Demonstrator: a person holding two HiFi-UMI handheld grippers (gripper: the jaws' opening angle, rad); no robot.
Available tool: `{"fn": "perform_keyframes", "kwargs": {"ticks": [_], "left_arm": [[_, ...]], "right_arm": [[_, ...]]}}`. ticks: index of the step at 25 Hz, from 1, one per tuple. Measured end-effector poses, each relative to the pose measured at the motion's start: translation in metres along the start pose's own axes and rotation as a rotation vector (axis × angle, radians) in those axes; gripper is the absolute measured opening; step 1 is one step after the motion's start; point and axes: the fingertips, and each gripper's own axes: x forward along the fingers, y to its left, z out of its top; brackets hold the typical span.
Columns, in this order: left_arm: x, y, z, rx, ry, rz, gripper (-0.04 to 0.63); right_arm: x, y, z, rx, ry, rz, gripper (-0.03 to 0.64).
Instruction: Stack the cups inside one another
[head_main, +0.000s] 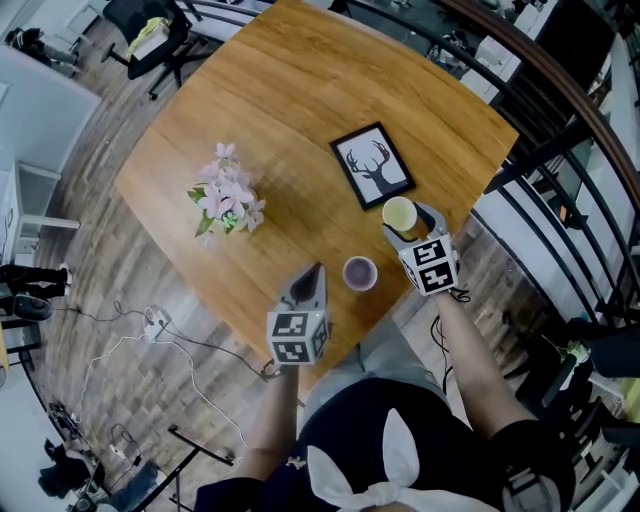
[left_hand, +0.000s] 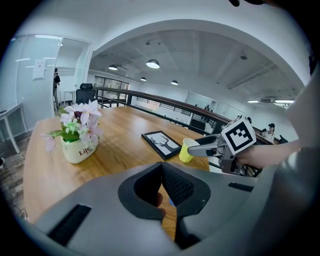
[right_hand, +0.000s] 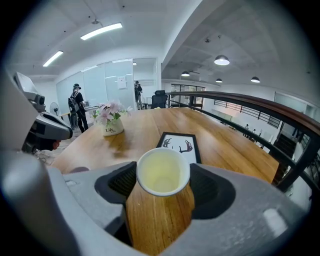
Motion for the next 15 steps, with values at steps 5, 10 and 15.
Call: {"fn": "perform_keyframes", "kwargs": {"ticks": [5, 10, 15], "left_arm": [[-0.014, 0.004, -0.001, -0.013, -0.018, 0.005, 0.015], [-0.03, 0.007, 0.0, -0.021, -0.036, 0.01, 0.015], [-0.044, -0.001, -0.001, -0.003, -0.045, -0.008, 0.015]], "right_arm": [[-0.019, 0.008, 0.016, -0.024, -0.03, -0.013, 0.33], [-0.042, 0.014, 0.031, -0.037, -0.053, -0.035, 0.328], [-0.07, 0.023, 0.045, -0.036, -0.061, -0.046, 0.328]]}}
